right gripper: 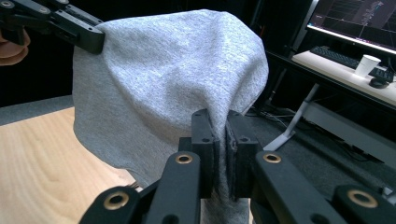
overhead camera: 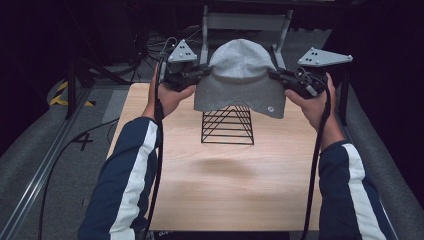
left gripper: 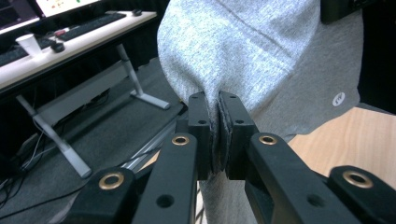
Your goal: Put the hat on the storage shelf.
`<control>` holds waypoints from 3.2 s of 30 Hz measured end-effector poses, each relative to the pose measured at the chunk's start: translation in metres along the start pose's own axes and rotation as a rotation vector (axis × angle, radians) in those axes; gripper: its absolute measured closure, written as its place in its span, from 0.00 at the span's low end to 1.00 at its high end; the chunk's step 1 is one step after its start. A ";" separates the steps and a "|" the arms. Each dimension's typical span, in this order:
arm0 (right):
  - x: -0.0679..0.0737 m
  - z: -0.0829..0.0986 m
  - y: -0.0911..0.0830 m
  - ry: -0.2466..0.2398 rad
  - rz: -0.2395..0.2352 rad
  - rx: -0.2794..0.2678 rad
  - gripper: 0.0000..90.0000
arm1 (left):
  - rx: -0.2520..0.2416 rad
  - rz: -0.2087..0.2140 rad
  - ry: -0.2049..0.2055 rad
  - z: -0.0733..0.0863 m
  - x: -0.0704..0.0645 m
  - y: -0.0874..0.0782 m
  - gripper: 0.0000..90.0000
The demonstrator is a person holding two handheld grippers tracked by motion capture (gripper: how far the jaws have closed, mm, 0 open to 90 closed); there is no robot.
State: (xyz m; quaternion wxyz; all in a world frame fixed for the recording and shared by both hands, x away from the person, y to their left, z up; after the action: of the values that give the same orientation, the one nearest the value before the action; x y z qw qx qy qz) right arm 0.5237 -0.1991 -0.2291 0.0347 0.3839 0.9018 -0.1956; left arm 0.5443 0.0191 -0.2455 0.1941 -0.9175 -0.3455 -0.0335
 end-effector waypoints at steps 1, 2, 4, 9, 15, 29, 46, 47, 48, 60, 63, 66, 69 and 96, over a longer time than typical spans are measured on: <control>-0.003 0.000 0.003 0.000 0.001 0.003 0.93 | -0.001 0.001 -0.009 -0.001 0.003 0.003 0.94; -0.006 0.000 0.006 0.002 0.001 0.000 0.93 | 0.003 -0.001 -0.014 -0.001 0.005 0.005 0.94; -0.013 0.001 0.011 0.015 0.008 0.003 0.93 | -0.002 -0.001 -0.031 -0.003 0.010 0.012 0.94; -0.025 0.003 0.021 0.044 0.009 -0.010 0.93 | 0.000 0.004 -0.058 -0.005 0.013 0.027 0.94; -0.022 0.012 0.034 0.040 -0.025 0.002 0.93 | 0.008 0.026 -0.082 0.006 0.014 0.031 0.94; 0.001 0.024 0.025 0.010 -0.068 0.009 0.93 | -0.030 0.063 -0.090 0.017 0.003 0.009 0.94; 0.021 0.031 0.008 -0.042 -0.104 0.010 0.93 | -0.057 0.125 -0.042 0.030 -0.023 -0.013 0.94; 0.022 0.032 0.008 -0.049 -0.107 0.008 0.93 | -0.057 0.127 -0.031 0.032 -0.024 -0.013 0.94; 0.023 0.034 0.007 -0.054 -0.109 0.009 0.93 | -0.053 0.132 -0.025 0.035 -0.026 -0.013 0.94; 0.027 0.070 0.025 -0.041 -0.122 0.063 0.93 | 0.007 0.115 -0.056 0.079 -0.026 0.009 0.93; 0.027 0.078 0.029 -0.030 -0.126 0.072 0.93 | 0.011 0.114 -0.058 0.087 -0.026 0.015 0.93; 0.029 0.094 0.036 -0.011 -0.135 0.094 0.93 | 0.029 0.101 -0.069 0.100 -0.027 0.023 0.92; 0.030 0.104 0.040 -0.005 -0.138 0.106 0.93 | 0.039 0.103 -0.070 0.108 -0.028 0.027 0.92; 0.035 0.196 0.081 0.079 -0.138 0.278 0.93 | 0.206 0.089 -0.060 0.185 -0.044 0.069 0.94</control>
State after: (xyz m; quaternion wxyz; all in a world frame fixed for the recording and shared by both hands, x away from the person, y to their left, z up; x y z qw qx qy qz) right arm 0.5391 -0.1988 -0.4436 -0.0677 0.3293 0.8910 -0.3050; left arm 0.5421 0.0142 -0.4482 0.2782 -0.9078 -0.3116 0.0382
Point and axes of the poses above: each handheld gripper's, and its own axes: y roughly forward along the jaws, z roughly out of its underside, x roughly to its left, the point moved 9 cm from there along y, roughly forward along the jaws, and after that the axes turned 3 degrees about -z, right-handed, at the moved point
